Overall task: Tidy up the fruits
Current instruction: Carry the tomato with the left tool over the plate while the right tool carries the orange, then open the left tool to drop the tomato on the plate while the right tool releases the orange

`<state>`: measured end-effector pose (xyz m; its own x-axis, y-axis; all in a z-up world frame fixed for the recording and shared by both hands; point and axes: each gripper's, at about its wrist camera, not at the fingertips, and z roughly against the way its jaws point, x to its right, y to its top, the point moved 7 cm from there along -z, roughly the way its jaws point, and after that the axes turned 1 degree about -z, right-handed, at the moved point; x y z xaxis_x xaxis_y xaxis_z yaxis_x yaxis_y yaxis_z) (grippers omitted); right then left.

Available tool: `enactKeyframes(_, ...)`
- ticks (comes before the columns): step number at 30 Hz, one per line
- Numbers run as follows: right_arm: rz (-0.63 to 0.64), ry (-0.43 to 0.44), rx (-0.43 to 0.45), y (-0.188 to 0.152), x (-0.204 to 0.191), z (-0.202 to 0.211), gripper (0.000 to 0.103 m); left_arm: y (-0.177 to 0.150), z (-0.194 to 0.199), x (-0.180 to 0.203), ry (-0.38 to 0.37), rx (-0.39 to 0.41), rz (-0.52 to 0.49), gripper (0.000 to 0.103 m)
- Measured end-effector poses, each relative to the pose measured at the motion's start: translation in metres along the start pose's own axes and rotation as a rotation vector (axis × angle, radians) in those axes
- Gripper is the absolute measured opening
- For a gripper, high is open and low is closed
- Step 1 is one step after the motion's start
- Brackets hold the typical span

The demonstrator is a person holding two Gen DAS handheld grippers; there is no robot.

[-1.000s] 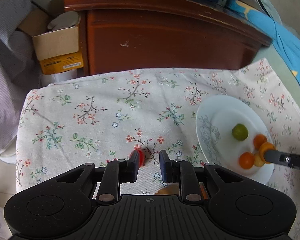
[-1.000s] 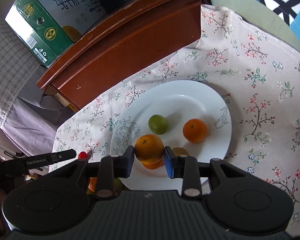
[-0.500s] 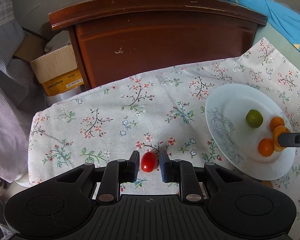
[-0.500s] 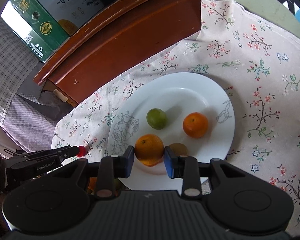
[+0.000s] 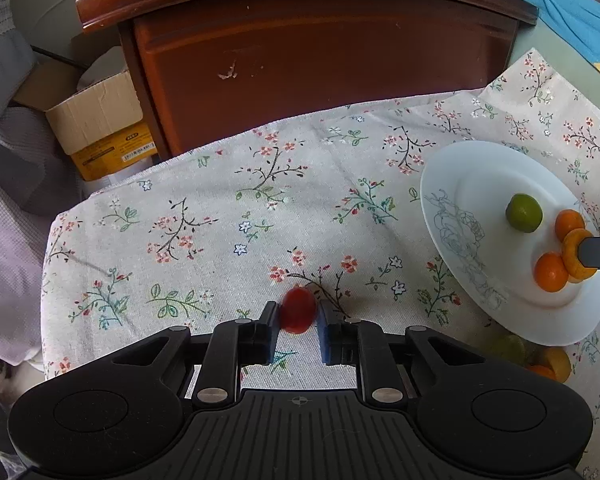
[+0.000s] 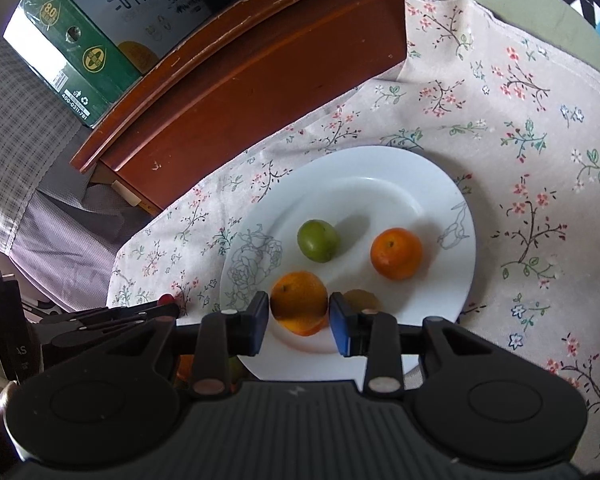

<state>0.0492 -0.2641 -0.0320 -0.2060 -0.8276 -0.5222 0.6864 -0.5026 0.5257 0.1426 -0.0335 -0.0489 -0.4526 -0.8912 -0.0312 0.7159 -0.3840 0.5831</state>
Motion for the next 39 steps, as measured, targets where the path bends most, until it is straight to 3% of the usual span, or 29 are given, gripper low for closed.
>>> enactKeyframes(5, -0.009, -0.011, 0.015, 0.002, 0.001, 0.002, 0.035, 0.010, 0.009, 0.006, -0.020, 0.033, 0.031, 0.017)
enactKeyframes(10, -0.042, -0.029, 0.036, 0.005, 0.007, 0.005, 0.035, 0.026, 0.024, 0.025, -0.091, 0.085, 0.042, 0.017)
enactKeyframes(18, -0.041, -0.111, 0.105, 0.013, 0.015, 0.015, 0.035, 0.036, 0.029, 0.064, -0.175, 0.106, 0.025, 0.017)
enactKeyframes(32, -0.047, -0.083, 0.086, 0.010, 0.011, 0.016, 0.036, 0.040, 0.036, 0.095, -0.253, 0.129, 0.003, 0.020)
enactKeyframes(39, -0.005, -0.059, 0.069, 0.006, 0.001, 0.016, 0.036, 0.043, 0.052, 0.083, -0.190, 0.150, 0.027, 0.046)
